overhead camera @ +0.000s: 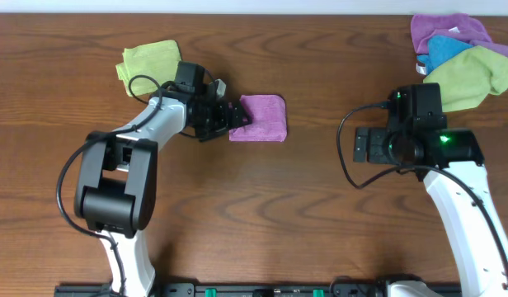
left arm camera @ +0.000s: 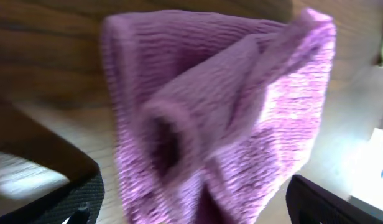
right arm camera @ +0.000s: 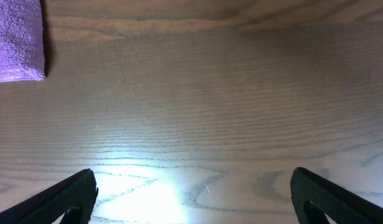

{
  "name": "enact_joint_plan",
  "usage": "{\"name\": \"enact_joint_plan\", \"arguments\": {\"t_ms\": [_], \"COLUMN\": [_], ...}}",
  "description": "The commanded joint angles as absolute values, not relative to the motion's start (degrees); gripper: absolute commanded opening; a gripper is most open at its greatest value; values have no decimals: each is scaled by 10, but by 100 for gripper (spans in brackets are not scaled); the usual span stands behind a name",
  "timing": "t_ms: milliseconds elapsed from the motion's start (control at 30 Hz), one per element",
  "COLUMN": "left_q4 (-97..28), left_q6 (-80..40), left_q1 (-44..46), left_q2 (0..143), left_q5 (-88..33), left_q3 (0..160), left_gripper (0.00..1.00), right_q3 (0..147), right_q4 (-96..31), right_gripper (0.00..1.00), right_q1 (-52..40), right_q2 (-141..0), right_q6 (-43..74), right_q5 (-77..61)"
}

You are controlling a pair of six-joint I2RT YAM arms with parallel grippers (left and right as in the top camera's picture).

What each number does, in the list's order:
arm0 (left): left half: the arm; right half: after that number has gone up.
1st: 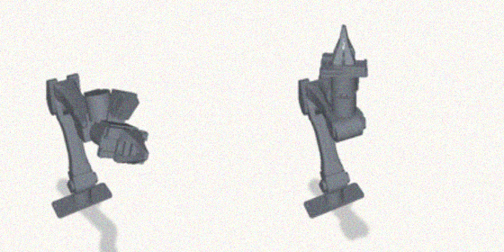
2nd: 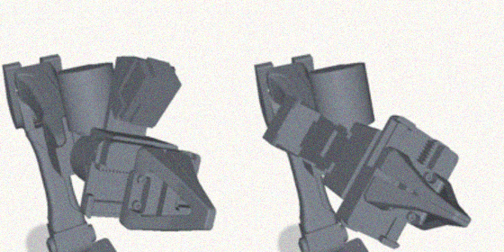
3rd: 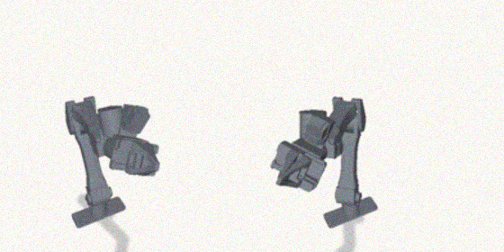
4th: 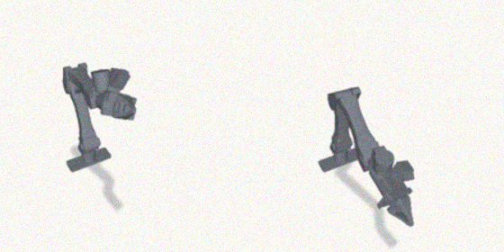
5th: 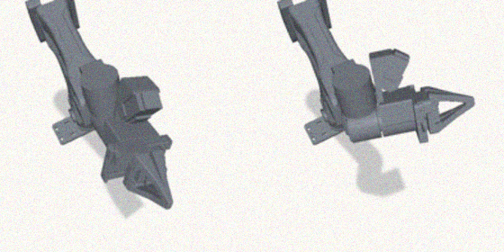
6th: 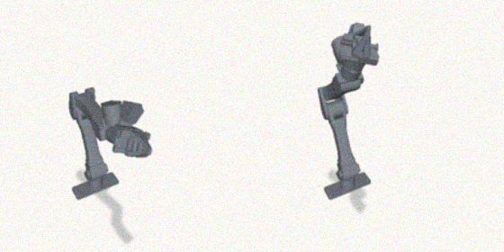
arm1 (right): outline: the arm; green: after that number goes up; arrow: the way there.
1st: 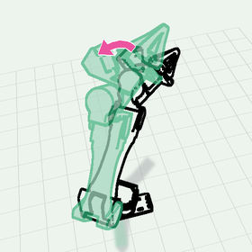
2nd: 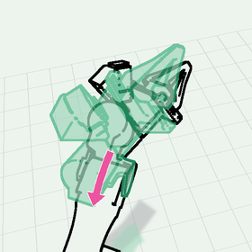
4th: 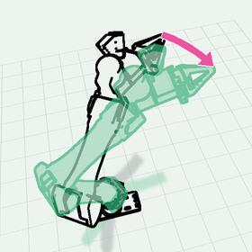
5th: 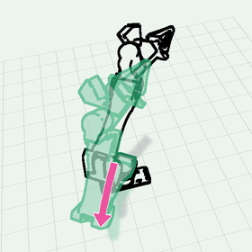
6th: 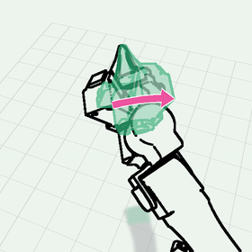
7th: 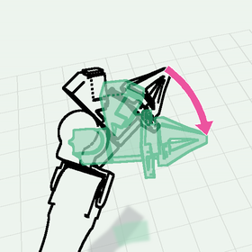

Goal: Fold the cloth
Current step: 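Carry the folded pink cloth left onto the yellow-green cloth with the left gripper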

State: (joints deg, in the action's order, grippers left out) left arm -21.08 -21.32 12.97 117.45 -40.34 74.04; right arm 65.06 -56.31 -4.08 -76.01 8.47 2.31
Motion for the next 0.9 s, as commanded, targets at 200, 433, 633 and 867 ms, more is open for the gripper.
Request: {"name": "enact_joint_plan", "arguments": {"t_ms": [200,433,633,867], "left_q4": [-190,-187,-195,-387], "left_q6": [-275,-279,-260,-122], "left_q1": [159,153,145,138], "left_q2": [1249,1250,1238,1234], "left_q5": [-418,-421,-429,-272], "left_q3": [736,739,803,1009], "left_gripper": [6,6,6,6], "right_q3": [648,648,648,648], "right_q4": [-564,-566,-571,-565], "right_gripper": [99,99,99,99], "right_q1": [-37,-37,-37,-37], "right_q2": [-753,-753,-753,-753], "right_q6": [76,76,76,76], "right_q5": [21,21,21,21]}}
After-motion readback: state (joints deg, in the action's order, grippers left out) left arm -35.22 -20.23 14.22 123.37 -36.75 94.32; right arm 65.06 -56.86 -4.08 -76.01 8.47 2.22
